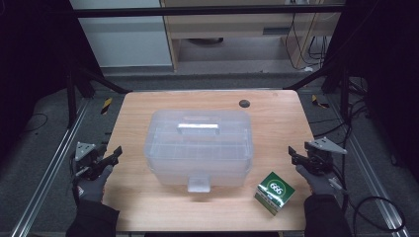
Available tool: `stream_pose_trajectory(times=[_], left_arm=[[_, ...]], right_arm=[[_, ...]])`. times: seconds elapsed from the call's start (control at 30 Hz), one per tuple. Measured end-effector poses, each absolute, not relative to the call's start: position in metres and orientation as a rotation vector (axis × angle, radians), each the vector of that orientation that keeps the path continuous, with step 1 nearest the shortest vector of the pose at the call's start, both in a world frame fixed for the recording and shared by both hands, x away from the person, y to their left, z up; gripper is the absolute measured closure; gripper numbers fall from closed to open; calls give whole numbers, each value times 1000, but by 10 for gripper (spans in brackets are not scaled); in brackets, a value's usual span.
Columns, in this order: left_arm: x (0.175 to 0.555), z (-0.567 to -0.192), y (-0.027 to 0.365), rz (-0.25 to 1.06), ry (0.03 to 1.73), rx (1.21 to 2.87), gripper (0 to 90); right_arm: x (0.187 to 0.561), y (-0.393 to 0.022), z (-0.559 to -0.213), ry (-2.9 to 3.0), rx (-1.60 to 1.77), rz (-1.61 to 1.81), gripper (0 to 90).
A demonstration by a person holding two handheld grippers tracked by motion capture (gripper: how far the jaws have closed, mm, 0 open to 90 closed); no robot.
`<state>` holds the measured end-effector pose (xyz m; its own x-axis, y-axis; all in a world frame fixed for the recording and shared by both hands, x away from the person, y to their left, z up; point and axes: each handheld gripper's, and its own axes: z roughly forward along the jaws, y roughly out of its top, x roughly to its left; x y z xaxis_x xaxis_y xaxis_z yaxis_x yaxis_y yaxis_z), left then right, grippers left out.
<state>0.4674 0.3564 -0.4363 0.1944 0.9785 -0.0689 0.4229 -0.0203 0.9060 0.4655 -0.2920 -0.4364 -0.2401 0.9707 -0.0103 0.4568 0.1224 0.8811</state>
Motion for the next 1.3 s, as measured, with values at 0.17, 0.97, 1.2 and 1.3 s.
stream_pose_trajectory(times=[0.17, 0.97, 1.2, 1.3], left_arm=[[466, -429, 351, 812, 1339, 1603, 341], [455, -386, 335, 792, 1165, 1671, 302], [454, -372, 326, 776, 1105, 1720, 293], [455, -367, 321, 774, 1070, 1742, 289]], right_arm=[[461, -297, -428, 1789, 1362, 1101, 352], [456, -260, -410, 1935, 1188, 1107, 311], [455, -258, -408, 1940, 1181, 1112, 315], [455, -257, -407, 1948, 1176, 1104, 316]])
